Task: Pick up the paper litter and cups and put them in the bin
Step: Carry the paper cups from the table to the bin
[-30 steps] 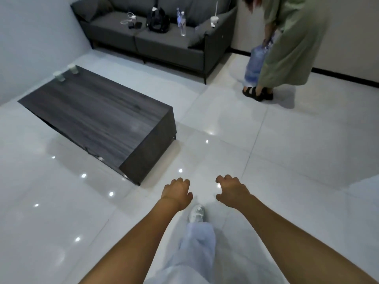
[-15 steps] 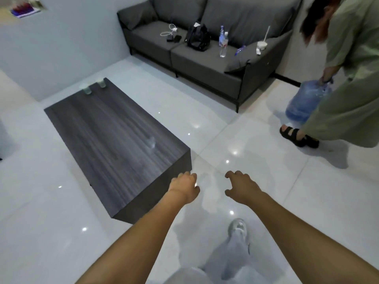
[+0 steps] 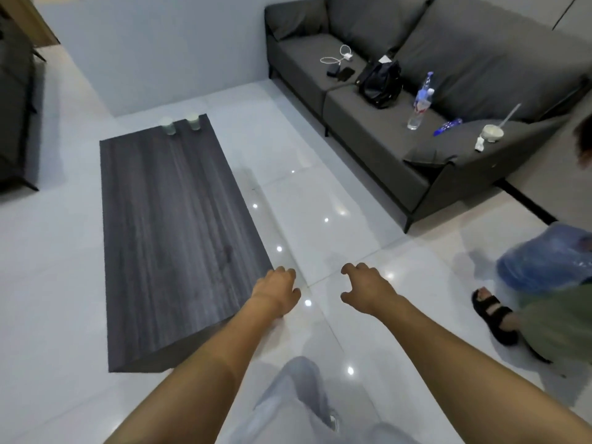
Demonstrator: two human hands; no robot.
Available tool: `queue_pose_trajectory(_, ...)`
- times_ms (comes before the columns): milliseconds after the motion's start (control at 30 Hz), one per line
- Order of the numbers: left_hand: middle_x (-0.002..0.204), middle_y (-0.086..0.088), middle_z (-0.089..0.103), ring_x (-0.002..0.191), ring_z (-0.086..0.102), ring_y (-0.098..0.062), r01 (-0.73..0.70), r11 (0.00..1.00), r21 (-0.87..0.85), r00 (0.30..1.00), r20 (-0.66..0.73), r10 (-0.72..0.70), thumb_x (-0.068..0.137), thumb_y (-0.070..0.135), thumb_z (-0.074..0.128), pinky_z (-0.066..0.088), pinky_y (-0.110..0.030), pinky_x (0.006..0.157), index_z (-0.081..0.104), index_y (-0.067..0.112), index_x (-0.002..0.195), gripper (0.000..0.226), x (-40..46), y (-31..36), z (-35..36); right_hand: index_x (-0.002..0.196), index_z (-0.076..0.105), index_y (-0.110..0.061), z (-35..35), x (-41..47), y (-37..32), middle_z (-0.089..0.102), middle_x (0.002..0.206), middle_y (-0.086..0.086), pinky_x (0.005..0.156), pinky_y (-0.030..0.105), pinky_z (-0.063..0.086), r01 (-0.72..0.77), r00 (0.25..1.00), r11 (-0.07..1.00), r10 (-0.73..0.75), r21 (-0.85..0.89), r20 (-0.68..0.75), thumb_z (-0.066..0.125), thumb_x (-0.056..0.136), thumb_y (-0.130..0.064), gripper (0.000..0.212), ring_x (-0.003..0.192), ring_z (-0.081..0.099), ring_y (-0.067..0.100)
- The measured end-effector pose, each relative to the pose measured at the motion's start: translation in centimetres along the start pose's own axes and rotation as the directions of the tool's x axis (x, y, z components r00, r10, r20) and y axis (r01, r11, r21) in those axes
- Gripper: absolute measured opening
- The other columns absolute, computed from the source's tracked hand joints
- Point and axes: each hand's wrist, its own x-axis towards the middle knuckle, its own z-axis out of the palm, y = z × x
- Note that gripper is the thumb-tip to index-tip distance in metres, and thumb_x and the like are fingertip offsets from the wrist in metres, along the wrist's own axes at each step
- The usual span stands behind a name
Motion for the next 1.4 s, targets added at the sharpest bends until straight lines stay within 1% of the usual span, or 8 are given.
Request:
queue_pose_trajectory(67,0.131,-0.010,0.047,0.118,0.048,-0.028,0.042,0.998,-0.037,0.999,-0.004,-0.042,0.098,0.030,0.041,0.042,-0.040,0.097,0.045,0.009,0.133,0.041,3.5,0.3,-1.6,0.141,0.035,-0.020,-1.9,3.9,0.3,0.042,0.132,0.007,0.094,0.039,0.045,0.038,0.999,0.999,-0.038,-0.008,0.028,0.056,0.089,-0.026,0.056,0.122,0.041,0.028)
queue_pose_trajectory(133,0.133,-0.009,0.047,0.119,0.048,-0.027,0.072,0.996,-0.055,0.997,-0.011,-0.072,0.098,0.030,0.041,0.042,-0.040,0.098,0.044,0.010,0.134,0.042,7.3,0.2,-3.4,0.141,0.035,-0.020,-4.0,8.2,0.3,0.043,0.132,0.007,0.093,0.039,0.046,0.074,0.997,0.997,-0.073,-0.030,0.033,0.057,0.089,-0.025,0.056,0.121,0.041,0.028)
queue_pose_trajectory(433,0.134,-0.009,0.047,0.121,0.046,-0.026,0.162,0.978,-0.132,0.984,-0.060,-0.171,0.098,0.033,0.042,0.044,-0.040,0.098,0.043,0.010,0.136,0.044,23.6,-2.7,-14.6,0.141,0.035,-0.020,-15.5,27.3,-2.8,0.043,0.131,0.006,0.091,0.039,0.047,0.173,0.984,0.979,-0.168,-0.110,0.056,0.055,0.089,-0.024,0.056,0.120,0.041,0.027)
queue_pose_trajectory(733,0.131,-0.009,0.047,0.118,0.048,-0.028,0.310,0.922,-0.232,0.943,-0.051,-0.330,0.097,0.032,0.043,0.044,-0.039,0.097,0.046,0.010,0.133,0.042,36.3,-7.6,-24.1,0.142,0.034,-0.021,-24.6,44.2,-8.8,0.042,0.133,0.006,0.089,0.037,0.046,0.337,0.938,0.927,-0.315,-0.164,0.147,0.056,0.089,-0.025,0.057,0.121,0.040,0.028)
queue_pose_trajectory(933,0.124,-0.010,0.050,0.112,0.050,-0.028,0.408,0.850,-0.333,0.887,-0.077,-0.455,0.096,0.031,0.044,0.044,-0.038,0.091,0.051,0.009,0.120,0.034,46.6,-11.9,-32.2,0.142,0.034,-0.020,-32.1,58.1,-14.2,0.042,0.134,0.007,0.087,0.037,0.044,0.427,0.902,0.879,-0.399,-0.211,0.163,0.056,0.090,-0.025,0.057,0.122,0.040,0.028)
queue_pose_trajectory(1133,0.132,-0.009,0.047,0.119,0.048,-0.028,0.487,0.775,-0.404,0.827,-0.074,-0.558,0.098,0.033,0.044,0.041,-0.038,0.093,0.047,0.009,0.130,0.040,52.4,-16.7,-38.7,0.141,0.035,-0.020,-37.3,68.0,-21.6,0.043,0.133,0.007,0.088,0.037,0.046,0.527,0.847,0.809,-0.477,-0.259,0.233,0.057,0.089,-0.026,0.056,0.121,0.041,0.029)
queue_pose_trajectory(1267,0.133,-0.010,0.047,0.119,0.047,-0.028,0.547,0.710,-0.443,0.787,-0.018,-0.617,0.097,0.032,0.044,0.043,-0.039,0.096,0.047,0.008,0.131,0.041,55.8,-21.3,-41.4,0.142,0.034,-0.020,-38.3,73.5,-26.9,0.042,0.136,0.008,0.088,0.036,0.045,0.597,0.797,0.759,-0.526,-0.260,0.296,0.057,0.089,-0.026,0.058,0.123,0.040,0.029)
queue_pose_trajectory(1400,0.135,-0.010,0.045,0.122,0.045,-0.028,0.574,0.677,-0.460,0.769,0.020,-0.639,0.096,0.034,0.045,0.042,-0.042,0.099,0.045,0.009,0.132,0.043,60.1,-27.6,-44.0,0.141,0.035,-0.020,-38.6,79.6,-32.9,0.043,0.134,0.007,0.086,0.037,0.045,0.629,0.771,0.727,-0.542,-0.274,0.334,0.057,0.088,-0.025,0.058,0.121,0.042,0.028)
